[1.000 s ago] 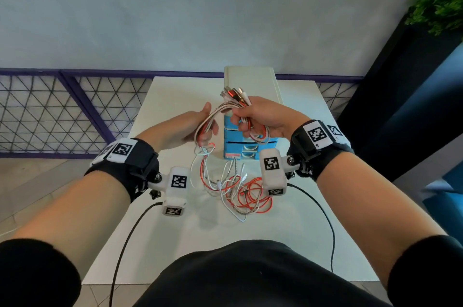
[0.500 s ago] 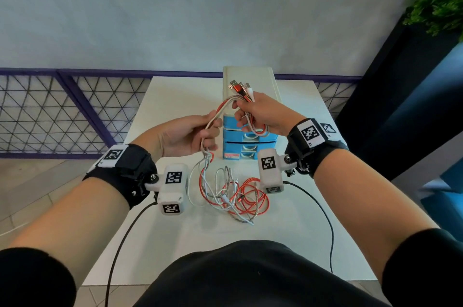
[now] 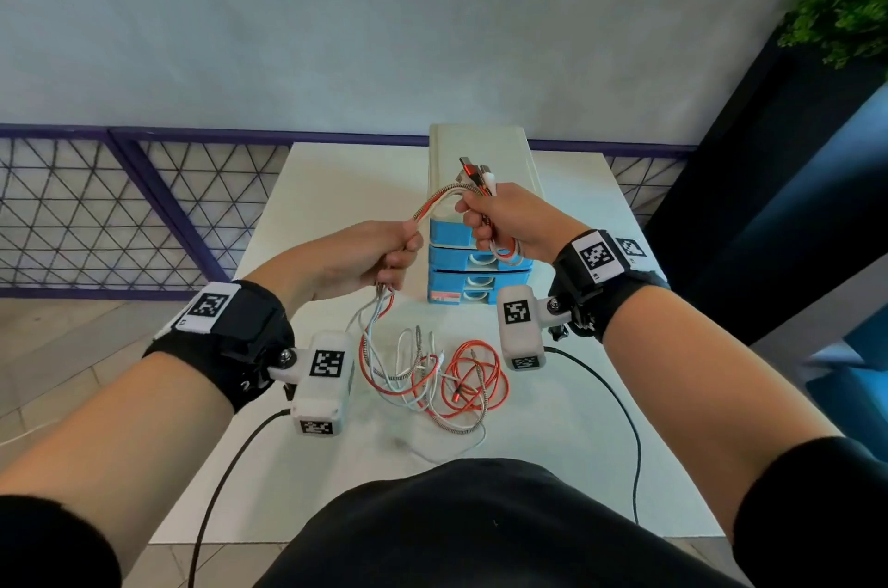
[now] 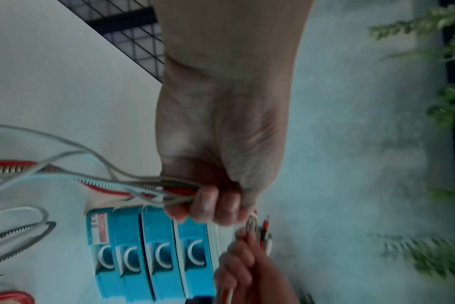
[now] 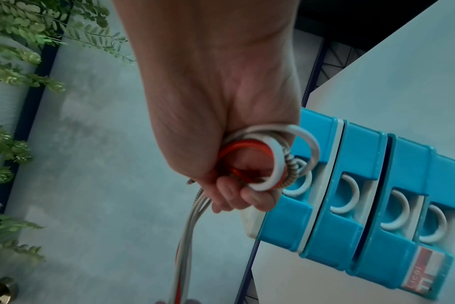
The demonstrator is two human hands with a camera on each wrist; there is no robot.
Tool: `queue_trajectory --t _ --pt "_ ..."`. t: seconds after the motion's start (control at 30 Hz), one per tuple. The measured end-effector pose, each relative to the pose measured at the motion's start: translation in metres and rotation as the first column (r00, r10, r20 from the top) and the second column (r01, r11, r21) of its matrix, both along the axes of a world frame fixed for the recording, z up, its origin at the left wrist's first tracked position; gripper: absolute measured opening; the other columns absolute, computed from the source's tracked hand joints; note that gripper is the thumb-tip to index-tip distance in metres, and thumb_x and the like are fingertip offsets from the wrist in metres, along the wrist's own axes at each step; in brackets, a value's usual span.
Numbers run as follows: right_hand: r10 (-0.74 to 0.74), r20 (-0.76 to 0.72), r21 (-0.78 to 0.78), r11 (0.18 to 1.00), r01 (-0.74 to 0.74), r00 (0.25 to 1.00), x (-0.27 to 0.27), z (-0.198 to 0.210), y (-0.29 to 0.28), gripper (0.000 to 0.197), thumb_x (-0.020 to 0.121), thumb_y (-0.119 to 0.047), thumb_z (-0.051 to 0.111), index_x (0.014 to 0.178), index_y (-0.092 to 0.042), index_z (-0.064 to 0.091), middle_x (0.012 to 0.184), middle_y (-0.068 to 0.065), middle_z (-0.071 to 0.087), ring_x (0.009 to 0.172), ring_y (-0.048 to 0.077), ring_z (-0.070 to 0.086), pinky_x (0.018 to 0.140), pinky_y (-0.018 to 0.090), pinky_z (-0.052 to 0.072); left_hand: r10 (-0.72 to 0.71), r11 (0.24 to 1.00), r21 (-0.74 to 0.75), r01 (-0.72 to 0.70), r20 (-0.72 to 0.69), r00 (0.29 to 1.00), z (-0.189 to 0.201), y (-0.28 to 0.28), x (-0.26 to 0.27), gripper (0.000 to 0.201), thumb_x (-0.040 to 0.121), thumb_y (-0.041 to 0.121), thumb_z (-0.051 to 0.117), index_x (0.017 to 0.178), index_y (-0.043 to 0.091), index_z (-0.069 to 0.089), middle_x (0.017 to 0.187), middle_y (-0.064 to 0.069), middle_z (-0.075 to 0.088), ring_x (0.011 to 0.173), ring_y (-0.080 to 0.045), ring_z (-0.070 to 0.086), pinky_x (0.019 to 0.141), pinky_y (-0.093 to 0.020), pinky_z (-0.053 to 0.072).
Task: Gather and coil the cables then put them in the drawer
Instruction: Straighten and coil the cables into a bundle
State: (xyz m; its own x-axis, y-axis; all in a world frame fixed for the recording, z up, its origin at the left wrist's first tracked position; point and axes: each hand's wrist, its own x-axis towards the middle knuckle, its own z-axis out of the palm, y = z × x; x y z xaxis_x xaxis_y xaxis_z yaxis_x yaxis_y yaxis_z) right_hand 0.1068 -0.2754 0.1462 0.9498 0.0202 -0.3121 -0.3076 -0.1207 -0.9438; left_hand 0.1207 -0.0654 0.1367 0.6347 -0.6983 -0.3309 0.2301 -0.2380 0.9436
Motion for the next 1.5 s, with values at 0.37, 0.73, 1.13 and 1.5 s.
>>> queue_trajectory --t 0.37,0.73,1.13,1.5 --pt "-0.081 -0.014 0.046 0.996 0.082 0.997 0.005 0.001 0.011 0.054 0.082 -0.069 0.051 0.082 -0.016 0.047 0.061 -0.003 0.041 0.054 0.011 0.042 0.06 0.026 0.039 -0.131 0.859 0.426 -0.284 0.719 0.682 -0.007 -0.042 -0.015 0.033 0.101 0.036 0.027 0.087 0.013 0.046 0.081 -0.007 0.058 0.07 -0.023 0.053 0.061 -0.035 0.04" --pt "-0.144 -0.022 0.221 0.964 0.146 0.989 0.005 0.0 0.024 0.025 0.097 -0.028 0.054 0.079 -0.012 0.05 0.059 -0.003 0.041 0.032 0.006 0.036 0.032 0.016 0.03 -0.355 0.791 0.499 -0.355 0.846 0.398 0.009 -0.066 -0.03 0.035 0.101 0.034 0.028 0.11 0.008 0.049 0.079 -0.008 0.054 0.068 -0.031 0.053 0.056 -0.037 0.036" --pt "-0.134 -0.101 0.697 0.697 0.166 0.986 0.007 0.013 0.024 0.037 0.097 -0.044 0.049 0.078 -0.013 0.049 0.063 -0.002 0.04 0.051 0.011 0.047 0.057 0.029 0.052 -0.195 0.949 0.316 -0.004 0.595 0.78 0.007 -0.052 -0.031 0.041 0.101 0.03 0.037 0.067 0.015 0.054 0.059 0.004 0.061 0.049 0.0 0.052 0.055 -0.01 0.041" --pt "-0.195 -0.095 0.725 0.658 0.202 0.976 0.003 0.012 0.029 0.038 0.098 -0.044 0.045 0.074 -0.014 0.043 0.042 -0.008 0.033 0.03 0.002 0.028 0.031 0.014 0.028 -0.063 0.995 0.086 0.044 0.231 0.971 -0.017 -0.039 -0.028 0.045 0.09 0.045 0.052 0.052 0.021 0.053 0.044 0.004 0.043 0.04 -0.01 0.047 0.048 -0.016 0.041"
